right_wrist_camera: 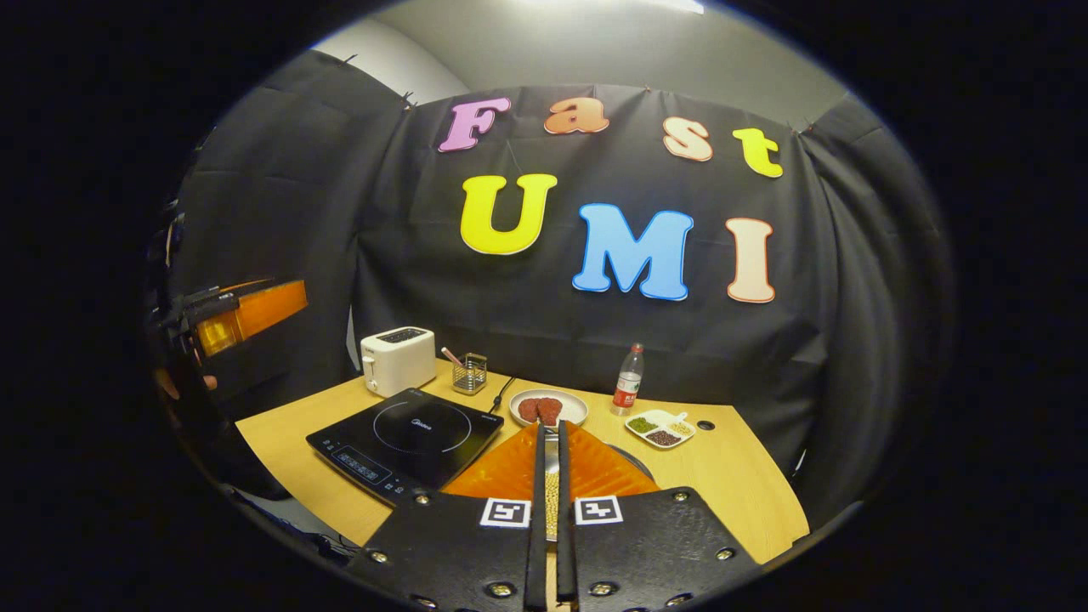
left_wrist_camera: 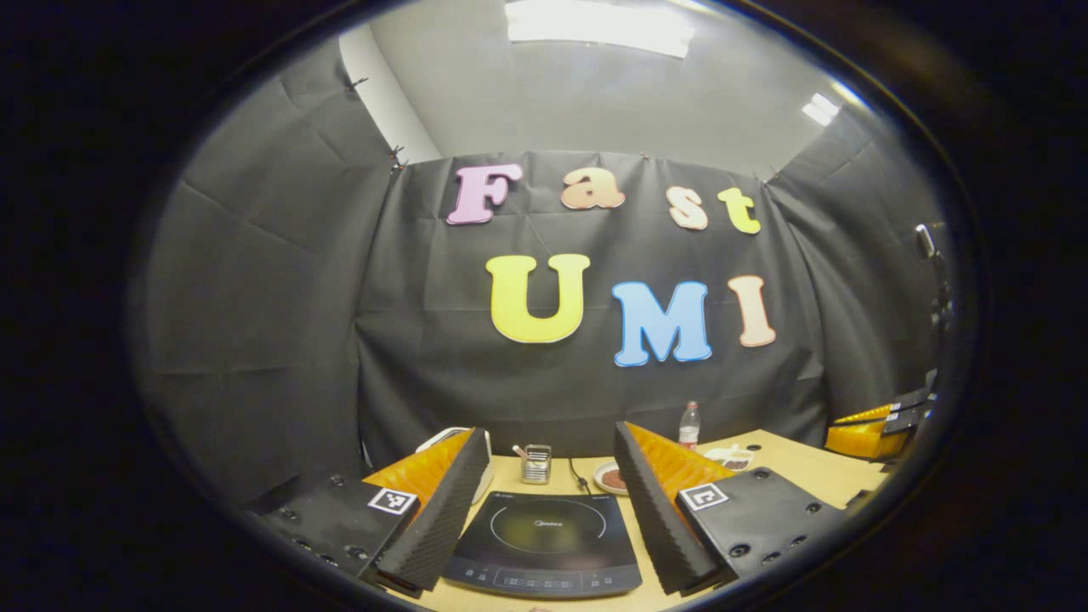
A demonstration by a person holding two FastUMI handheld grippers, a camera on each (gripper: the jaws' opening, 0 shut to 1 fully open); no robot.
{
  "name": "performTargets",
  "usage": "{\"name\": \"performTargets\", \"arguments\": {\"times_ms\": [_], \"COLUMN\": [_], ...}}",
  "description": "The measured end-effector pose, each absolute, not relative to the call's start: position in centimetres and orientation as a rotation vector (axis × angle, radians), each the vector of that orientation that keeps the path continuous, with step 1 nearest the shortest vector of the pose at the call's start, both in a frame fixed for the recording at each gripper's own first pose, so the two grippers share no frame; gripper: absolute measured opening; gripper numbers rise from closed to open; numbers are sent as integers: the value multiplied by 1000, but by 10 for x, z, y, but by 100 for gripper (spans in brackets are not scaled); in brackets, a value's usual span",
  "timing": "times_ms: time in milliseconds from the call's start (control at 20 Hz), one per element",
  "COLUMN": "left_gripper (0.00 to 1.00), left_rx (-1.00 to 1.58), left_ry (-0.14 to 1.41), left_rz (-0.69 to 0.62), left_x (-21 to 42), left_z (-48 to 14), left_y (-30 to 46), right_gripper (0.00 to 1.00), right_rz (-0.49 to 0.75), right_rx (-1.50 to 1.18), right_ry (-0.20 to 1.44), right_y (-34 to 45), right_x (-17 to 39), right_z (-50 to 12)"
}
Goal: First push the handle of the pot to place it horizontally, then grasp the pot with both hands and set it on the induction cooktop.
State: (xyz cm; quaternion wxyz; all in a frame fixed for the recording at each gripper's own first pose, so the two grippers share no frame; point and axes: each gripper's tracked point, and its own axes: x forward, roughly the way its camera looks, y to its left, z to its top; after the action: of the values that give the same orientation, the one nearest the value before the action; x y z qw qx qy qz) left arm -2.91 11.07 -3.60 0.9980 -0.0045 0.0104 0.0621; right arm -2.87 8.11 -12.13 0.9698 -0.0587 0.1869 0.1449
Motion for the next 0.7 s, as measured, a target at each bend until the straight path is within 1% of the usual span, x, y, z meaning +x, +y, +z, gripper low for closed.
{"name": "performTargets", "arguments": {"times_ms": [50,100,250,300,350,400,450,600,700], "left_gripper": [94,96,96,94,96,94,96,94,94], "left_rx": [-1,4,-2,-7,-6,1,7,11,19], "left_ry": [24,28,32,31,36,40,39,40,51], "left_rz": [139,153,200,205,208,217,226,239,249], "left_x": [-27,-25,-18,-15,-12,-9,-6,4,9], "left_z": [-38,-40,-40,-40,-40,-41,-40,-41,-46], "left_y": [112,112,111,106,102,101,100,87,81], "right_gripper": [5,5,5,5,5,5,5,5,5], "right_rz": [314,342,399,419,445,475,507,580,609], "right_rx": [-117,-117,-129,-130,-129,-129,-133,-157,-154], "right_ry": [389,408,464,482,506,536,570,653,689], "right_y": [82,84,79,78,79,80,80,77,74], "right_x": [-29,-30,-28,-29,-29,-31,-33,-40,-42], "right_z": [-127,-137,-161,-170,-180,-192,-203,-232,-245]}}
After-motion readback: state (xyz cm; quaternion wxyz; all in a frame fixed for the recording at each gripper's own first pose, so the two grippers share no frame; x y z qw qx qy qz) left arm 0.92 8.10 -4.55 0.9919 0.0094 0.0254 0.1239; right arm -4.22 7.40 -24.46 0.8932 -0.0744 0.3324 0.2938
